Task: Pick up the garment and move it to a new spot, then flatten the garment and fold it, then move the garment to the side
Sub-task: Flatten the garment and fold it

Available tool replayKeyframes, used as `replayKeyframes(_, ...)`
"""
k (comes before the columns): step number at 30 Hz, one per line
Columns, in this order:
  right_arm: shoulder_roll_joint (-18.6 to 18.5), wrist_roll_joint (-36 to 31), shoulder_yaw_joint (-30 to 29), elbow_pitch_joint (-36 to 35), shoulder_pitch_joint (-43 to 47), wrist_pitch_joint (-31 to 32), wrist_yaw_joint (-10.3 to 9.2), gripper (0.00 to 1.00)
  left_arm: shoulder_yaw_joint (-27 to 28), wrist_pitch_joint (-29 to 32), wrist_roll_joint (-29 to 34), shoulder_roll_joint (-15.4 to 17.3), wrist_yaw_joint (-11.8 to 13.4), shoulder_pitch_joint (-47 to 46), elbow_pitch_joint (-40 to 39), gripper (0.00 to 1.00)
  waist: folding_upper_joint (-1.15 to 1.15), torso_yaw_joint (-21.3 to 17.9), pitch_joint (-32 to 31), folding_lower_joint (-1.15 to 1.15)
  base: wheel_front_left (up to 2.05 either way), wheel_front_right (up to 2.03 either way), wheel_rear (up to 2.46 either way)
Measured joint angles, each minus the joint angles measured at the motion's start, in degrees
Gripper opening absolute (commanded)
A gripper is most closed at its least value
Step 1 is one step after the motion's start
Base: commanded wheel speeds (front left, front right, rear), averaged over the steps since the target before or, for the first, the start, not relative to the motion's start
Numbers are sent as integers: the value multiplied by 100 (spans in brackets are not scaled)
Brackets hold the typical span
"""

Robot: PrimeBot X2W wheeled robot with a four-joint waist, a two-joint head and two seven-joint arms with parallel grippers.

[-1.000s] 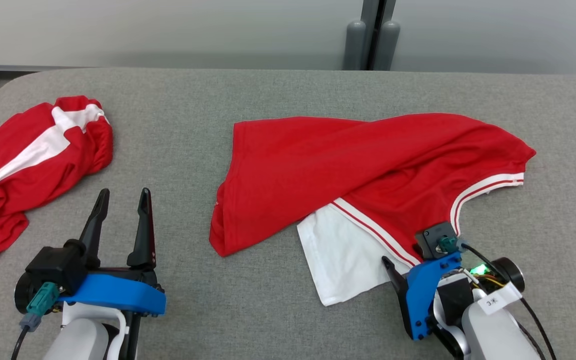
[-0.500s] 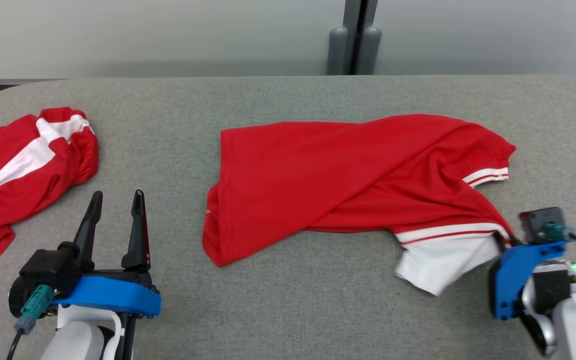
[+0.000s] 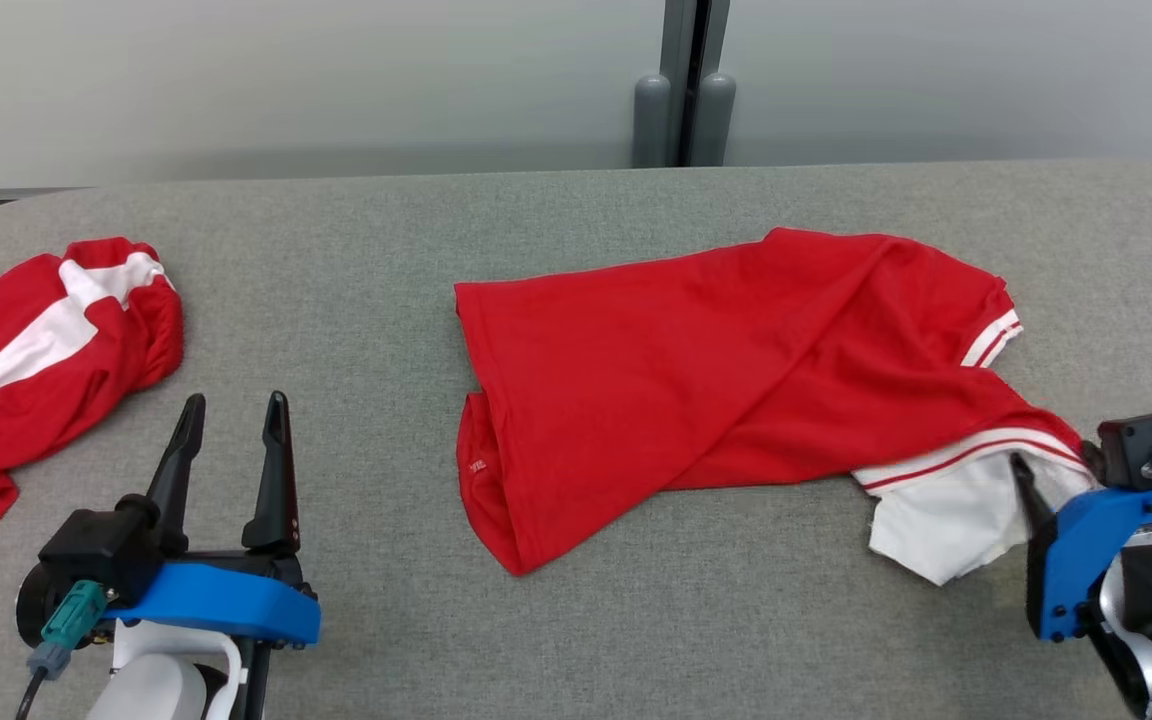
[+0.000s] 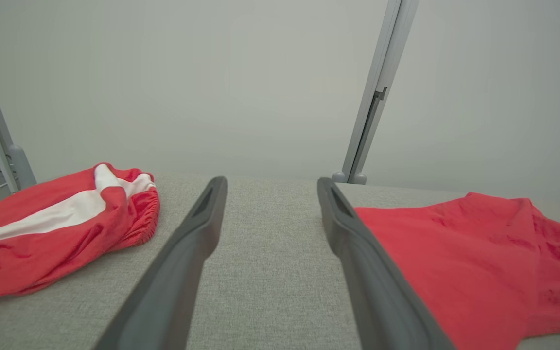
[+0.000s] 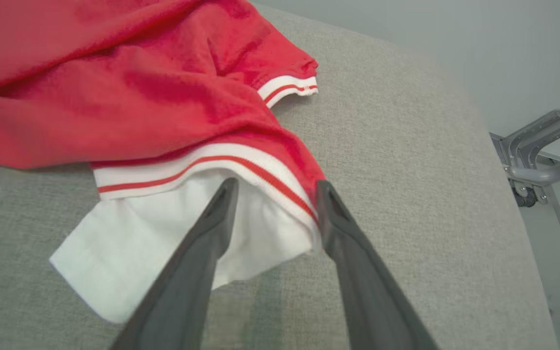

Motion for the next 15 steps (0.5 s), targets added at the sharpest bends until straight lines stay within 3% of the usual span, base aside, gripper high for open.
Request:
replayKeyframes(6, 397, 437, 11, -190, 163, -394, 0, 100, -83, 37, -11, -7, 11, 73, -2, 100, 0, 25, -129, 0, 0, 0, 0)
replayKeyframes(11, 805, 570, -307, -700, 453, -1132, -1, 100, -109, 35, -32, -34, 18, 210, 22, 100, 0, 16, -264, 0, 0, 0, 0)
replayKeyframes(15, 981, 516, -224, -1024, 695, -1729, 0, 100, -102, 14, -66, -54, 30, 302, 18, 100, 0, -13, -342, -1, 0, 0, 0)
